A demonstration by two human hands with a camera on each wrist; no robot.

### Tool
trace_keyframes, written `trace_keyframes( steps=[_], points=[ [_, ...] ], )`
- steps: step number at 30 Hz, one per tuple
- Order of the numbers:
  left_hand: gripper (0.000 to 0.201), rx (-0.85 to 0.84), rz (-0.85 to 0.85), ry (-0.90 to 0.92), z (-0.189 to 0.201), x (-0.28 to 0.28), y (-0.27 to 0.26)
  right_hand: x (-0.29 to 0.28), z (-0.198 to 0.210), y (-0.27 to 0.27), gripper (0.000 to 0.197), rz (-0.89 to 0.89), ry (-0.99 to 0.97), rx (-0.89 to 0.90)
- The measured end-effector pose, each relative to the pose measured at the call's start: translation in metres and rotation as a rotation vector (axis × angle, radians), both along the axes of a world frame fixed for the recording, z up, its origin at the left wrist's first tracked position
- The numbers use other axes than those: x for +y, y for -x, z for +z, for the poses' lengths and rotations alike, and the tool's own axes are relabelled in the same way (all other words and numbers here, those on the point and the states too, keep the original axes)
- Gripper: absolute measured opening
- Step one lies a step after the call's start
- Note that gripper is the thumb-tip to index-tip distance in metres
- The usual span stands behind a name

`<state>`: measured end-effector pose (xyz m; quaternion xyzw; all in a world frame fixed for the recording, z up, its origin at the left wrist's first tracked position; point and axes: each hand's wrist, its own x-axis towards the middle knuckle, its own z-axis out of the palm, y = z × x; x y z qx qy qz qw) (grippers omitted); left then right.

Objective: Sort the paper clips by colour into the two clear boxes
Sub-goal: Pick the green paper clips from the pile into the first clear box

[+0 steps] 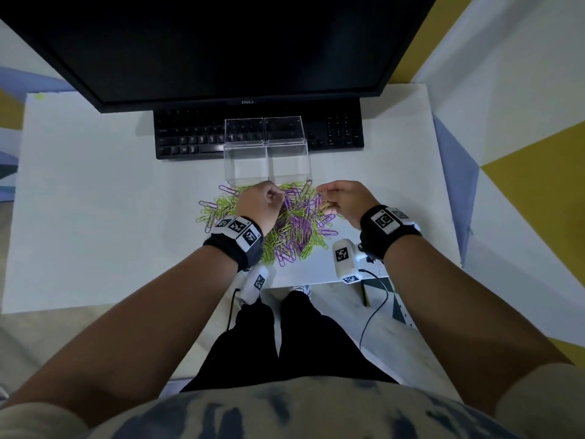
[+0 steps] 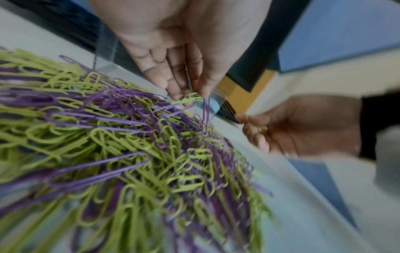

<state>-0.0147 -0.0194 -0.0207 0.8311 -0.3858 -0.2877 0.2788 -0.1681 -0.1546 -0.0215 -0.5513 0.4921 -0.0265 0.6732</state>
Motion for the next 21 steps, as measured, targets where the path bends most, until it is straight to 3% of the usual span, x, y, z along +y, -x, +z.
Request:
trace_keyframes(
  steps=[5, 7, 12, 15, 19, 21],
  points=[
    [0.009, 0.312, 0.228, 0.083, 0.004, 0.006, -0.011, 0.005, 0.004, -0.007, 0.014, -0.111, -0.155, -0.020],
    [0.008, 0.412, 0.272, 0.085, 0.000, 0.008, -0.015, 0.004, 0.001, -0.009, 0.010, -0.018, -0.022, 0.088],
    [0.012, 0.591, 0.340, 0.075, -0.002, 0.011, -0.021, 0.012, -0.006, -0.003, 0.013, 0.427, 0.474, 0.341],
    [0.010, 0.599, 0.357, 0.062, 0.000, 0.013, -0.023, 0.018, -0.014, 0.001, 0.010, 0.581, 0.631, 0.344],
    [0.012, 0.571, 0.402, 0.053, 0.002, 0.015, -0.025, 0.017, -0.018, 0.001, 0.003, 0.513, 0.669, 0.350],
    [0.012, 0.544, 0.408, 0.043, 0.003, 0.016, -0.029, 0.016, -0.016, 0.000, 0.009, 0.522, 0.682, 0.369]
  ],
)
